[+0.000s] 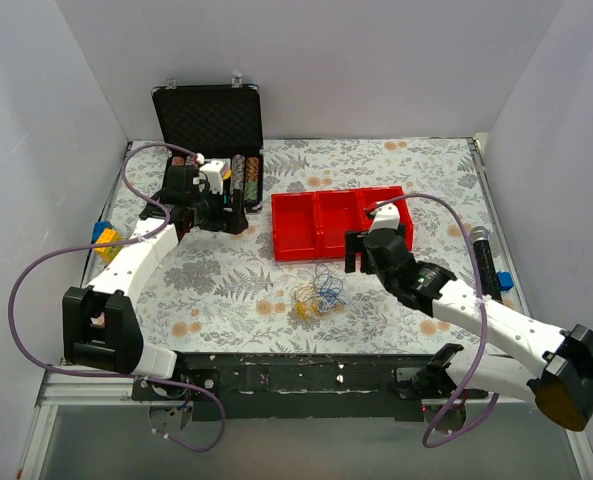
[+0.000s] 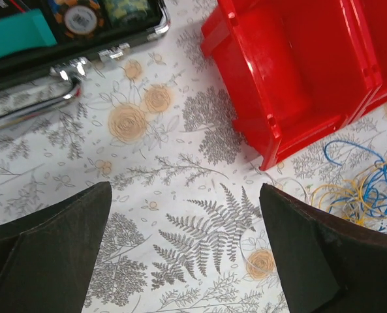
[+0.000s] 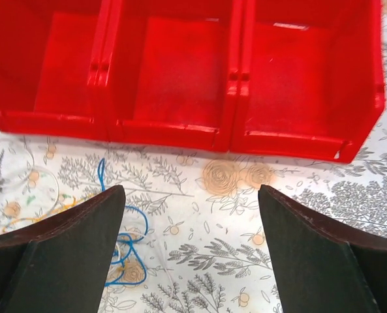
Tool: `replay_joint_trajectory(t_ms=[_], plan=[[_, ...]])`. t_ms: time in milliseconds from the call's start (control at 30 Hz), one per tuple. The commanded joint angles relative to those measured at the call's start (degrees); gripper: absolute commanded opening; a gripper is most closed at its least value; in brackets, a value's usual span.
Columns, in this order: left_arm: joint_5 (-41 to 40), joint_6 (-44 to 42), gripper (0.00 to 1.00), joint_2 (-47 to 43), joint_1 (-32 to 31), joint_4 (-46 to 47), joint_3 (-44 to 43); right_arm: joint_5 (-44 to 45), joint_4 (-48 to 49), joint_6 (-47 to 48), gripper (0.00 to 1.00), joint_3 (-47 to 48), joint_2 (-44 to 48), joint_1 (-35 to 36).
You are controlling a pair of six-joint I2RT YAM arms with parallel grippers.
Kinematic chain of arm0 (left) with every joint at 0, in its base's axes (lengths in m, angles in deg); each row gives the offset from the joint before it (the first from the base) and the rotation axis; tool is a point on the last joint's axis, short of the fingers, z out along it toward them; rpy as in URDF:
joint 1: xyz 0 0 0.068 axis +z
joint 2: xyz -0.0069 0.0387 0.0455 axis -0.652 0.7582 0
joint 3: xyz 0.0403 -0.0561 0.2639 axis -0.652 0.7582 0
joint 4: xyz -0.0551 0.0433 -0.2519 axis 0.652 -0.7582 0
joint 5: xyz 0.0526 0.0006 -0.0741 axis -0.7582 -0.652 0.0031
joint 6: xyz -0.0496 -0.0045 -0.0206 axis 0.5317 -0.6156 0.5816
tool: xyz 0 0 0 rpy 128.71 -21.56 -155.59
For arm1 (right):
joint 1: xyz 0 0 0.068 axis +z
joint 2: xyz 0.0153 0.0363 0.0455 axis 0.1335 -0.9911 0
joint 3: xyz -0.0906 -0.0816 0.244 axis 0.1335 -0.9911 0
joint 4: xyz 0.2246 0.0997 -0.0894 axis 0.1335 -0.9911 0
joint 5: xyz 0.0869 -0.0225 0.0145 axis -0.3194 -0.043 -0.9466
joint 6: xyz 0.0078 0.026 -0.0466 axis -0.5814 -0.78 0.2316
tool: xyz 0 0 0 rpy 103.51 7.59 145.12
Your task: Untangle the cables
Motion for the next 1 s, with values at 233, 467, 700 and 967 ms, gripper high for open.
replay_joint_trajectory(t_ms=[233, 467, 700, 967], plan=[[7.8, -5.5, 0.98, -0.1, -7.0, 3.0, 6.0, 5.5, 3.7, -2.4, 0.92, -1.1, -5.5, 8.8], [7.3, -7.3, 0.98, 6.4, -10.7, 6.9, 7.1, 3.2, 4.1, -3.0, 0.93, -2.1, -5.0, 11.4], [9.9, -8.7, 0.98, 11.0, -12.3, 8.9, 7.3, 0.6, 5.8, -4.4, 0.93, -5.7, -1.1, 12.7], [10.4, -6.8, 0.98, 14.0, -15.9, 10.6, 9.0, -0.4, 7.3, -4.3, 0.94, -7.3, -1.8, 13.1]])
